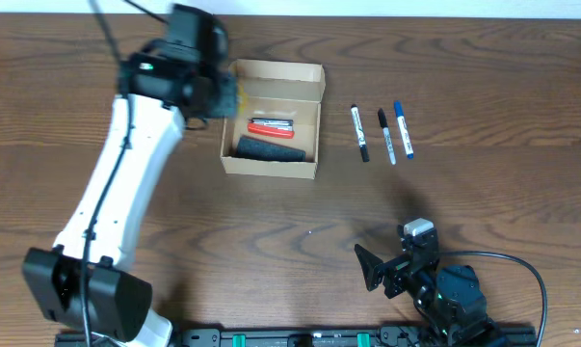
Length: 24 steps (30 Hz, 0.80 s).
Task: Pack container
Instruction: 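Carry the yellow tape roll with the left gripper into the box, then lower the tape roll into the box and release it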
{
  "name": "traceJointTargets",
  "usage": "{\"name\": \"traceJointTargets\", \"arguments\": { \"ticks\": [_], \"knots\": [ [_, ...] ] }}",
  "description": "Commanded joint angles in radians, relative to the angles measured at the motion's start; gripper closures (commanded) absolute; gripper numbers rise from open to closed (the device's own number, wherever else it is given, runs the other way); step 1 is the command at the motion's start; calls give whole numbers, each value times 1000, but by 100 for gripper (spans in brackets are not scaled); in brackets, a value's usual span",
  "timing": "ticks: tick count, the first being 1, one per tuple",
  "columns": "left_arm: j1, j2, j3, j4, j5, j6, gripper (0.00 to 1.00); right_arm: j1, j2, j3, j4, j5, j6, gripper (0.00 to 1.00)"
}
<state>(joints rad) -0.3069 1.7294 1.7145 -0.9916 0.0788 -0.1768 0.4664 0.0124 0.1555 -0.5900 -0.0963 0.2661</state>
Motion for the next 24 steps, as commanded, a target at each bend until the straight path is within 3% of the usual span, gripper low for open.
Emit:
{"name": "traceJointTargets", "arguments": {
  "ticks": [1, 11, 24],
  "knots": [
    [-80, 29, 5, -1, -20, 20, 94, 10, -7, -3, 0, 2, -13, 1],
    [-235, 175, 5, 10, -56, 20, 94, 10, -7, -3, 0, 2, -13, 1],
    [-254, 328, 5, 71, -37, -37, 95, 10, -7, -3, 0, 2, -13, 1]
  ]
}}
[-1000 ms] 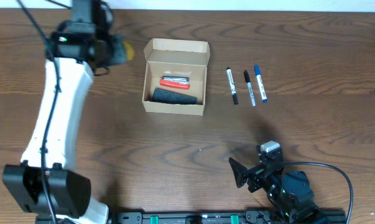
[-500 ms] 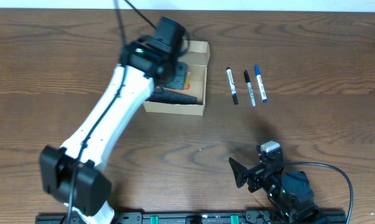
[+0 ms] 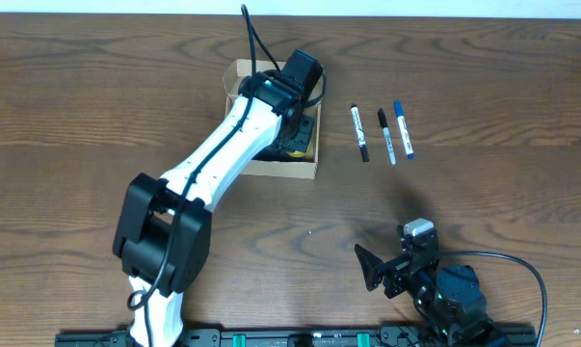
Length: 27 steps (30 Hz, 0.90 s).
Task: Pack container
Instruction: 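Lower the tape roll into the box and release it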
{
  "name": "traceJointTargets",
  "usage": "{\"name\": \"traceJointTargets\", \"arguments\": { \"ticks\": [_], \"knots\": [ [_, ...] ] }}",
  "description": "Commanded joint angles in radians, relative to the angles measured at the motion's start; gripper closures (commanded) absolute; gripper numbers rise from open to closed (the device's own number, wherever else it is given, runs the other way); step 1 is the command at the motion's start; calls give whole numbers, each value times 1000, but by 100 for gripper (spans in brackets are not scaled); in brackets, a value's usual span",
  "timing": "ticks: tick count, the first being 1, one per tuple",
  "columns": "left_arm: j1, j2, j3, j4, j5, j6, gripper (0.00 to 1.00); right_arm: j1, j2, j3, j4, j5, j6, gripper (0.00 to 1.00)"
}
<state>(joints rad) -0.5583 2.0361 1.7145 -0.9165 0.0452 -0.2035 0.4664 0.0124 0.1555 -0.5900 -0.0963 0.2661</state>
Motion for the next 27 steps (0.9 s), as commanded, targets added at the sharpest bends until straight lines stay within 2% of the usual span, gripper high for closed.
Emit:
{"name": "traceJointTargets", "arguments": {
  "ticks": [1, 12, 14, 17, 19, 27],
  "knots": [
    [-3, 31, 5, -5, 1, -11, 94, 10, -7, -3, 0, 2, -13, 1],
    [-11, 82, 5, -6, 27, -10, 94, 10, -7, -3, 0, 2, -13, 1],
    [-11, 82, 5, -6, 27, -10, 78, 10, -7, -3, 0, 2, -13, 1],
    [-11, 82, 5, -9, 27, -11, 34, 10, -7, -3, 0, 2, -13, 1],
    [-11, 82, 5, -11, 27, -11, 29, 10, -7, -3, 0, 2, -13, 1],
    [-11, 34, 5, -33, 27, -10, 27, 10, -7, -3, 0, 2, -13, 1]
  ]
}}
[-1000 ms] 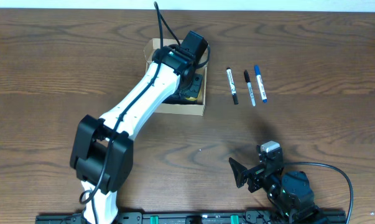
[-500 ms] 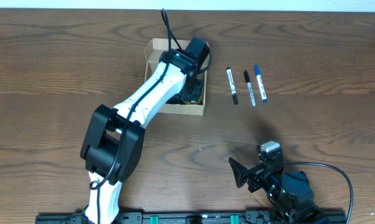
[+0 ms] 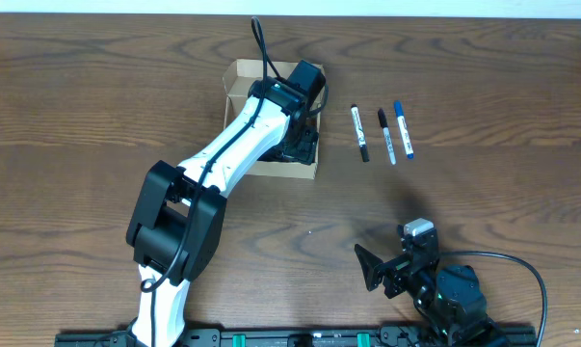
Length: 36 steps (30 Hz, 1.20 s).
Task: Pack container
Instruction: 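Lower the tape roll into the box and release it, then withdraw the left gripper from the box back toward its rest pose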
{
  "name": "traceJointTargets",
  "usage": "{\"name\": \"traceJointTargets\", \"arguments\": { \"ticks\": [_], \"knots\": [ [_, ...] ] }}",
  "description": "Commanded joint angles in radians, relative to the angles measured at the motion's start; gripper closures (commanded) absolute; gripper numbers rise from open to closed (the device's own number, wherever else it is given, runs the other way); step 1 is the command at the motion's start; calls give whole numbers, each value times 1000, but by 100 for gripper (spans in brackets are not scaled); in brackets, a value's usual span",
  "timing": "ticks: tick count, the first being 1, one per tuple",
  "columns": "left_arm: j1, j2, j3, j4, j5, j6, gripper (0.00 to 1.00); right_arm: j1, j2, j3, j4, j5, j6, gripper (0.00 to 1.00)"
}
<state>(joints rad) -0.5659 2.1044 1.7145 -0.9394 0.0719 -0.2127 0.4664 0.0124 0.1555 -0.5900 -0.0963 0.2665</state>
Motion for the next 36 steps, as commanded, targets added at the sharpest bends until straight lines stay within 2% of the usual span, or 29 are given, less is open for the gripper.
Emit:
{"name": "traceJointTargets", "arguments": {
  "ticks": [1, 9, 17, 28, 32, 36],
  "knots": [
    [-3, -51, 5, -10, -1, -1, 27, 10, -7, -3, 0, 2, -13, 1],
    [1, -245, 5, -7, -34, 5, 22, 10, -7, -3, 0, 2, -13, 1],
    [11, -438, 5, -89, -62, 16, 20, 10, -7, -3, 0, 2, -13, 1],
    [114, -597, 5, -314, -44, 138, 16, 10, -7, -3, 0, 2, -13, 1],
    [163, -648, 5, -335, 40, 177, 16, 10, -7, -3, 0, 2, -13, 1],
    [182, -709, 5, -378, 52, 213, 15, 10, -7, -3, 0, 2, -13, 1]
  ]
}}
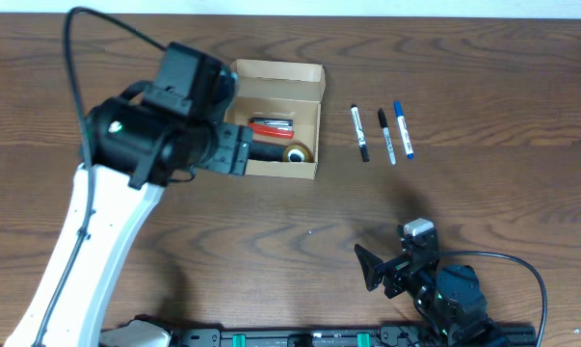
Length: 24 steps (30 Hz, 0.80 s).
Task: Pack container
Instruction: 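Withdraw the left gripper from the box back toward its rest pose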
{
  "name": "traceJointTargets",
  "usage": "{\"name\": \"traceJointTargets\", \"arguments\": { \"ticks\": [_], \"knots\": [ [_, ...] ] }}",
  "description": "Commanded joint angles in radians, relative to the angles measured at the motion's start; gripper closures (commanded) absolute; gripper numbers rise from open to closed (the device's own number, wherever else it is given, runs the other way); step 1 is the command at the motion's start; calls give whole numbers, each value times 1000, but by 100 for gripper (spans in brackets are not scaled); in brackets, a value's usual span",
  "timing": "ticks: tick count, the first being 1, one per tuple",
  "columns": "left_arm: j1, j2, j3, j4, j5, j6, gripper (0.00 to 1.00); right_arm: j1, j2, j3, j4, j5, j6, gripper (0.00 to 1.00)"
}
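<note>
An open cardboard box (277, 67) stands at the back of the table. In it lie a red and black pen-like item (271, 123), a dark oblong block (270, 151) and a roll of tape (295, 154) in the near right corner. My left gripper (230, 152) hangs raised over the box's left wall, its fingers apart and holding nothing. To the right of the box lie two black markers (360, 133) (387, 135) and a blue marker (403, 128). My right gripper (370, 267) rests open near the front edge.
The left arm's white link (88, 241) slants across the left half of the table. The right arm's base and cable (454, 294) sit at the front right. Bare wood lies between the box and the right gripper.
My left gripper was down inside the box's right half. It now hangs higher, over the left wall. A tape roll shows in the box's near right corner.
At first my left gripper hovered left of the box, which held only the red pen and dark block. Then it was lowered into the box and stayed there. Now it is out, and a tape roll lies in the box. The markers and right arm never moved.
</note>
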<state>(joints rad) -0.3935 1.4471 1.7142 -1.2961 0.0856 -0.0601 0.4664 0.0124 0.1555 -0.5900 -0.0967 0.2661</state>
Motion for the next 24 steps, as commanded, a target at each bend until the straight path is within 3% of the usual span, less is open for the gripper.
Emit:
{"name": "traceJointTargets", "arguments": {
  "ticks": [1, 14, 24],
  "knots": [
    [9, -65, 5, -32, 38, 69, 15, 10, -7, -3, 0, 3, -13, 1],
    [7, -323, -100, -93, 50, 88, 14, 10, -7, -3, 0, 3, -13, 1],
    [7, -551, -245, -108, 101, 109, 2, 10, -7, -3, 0, 3, -13, 1]
  ]
}}
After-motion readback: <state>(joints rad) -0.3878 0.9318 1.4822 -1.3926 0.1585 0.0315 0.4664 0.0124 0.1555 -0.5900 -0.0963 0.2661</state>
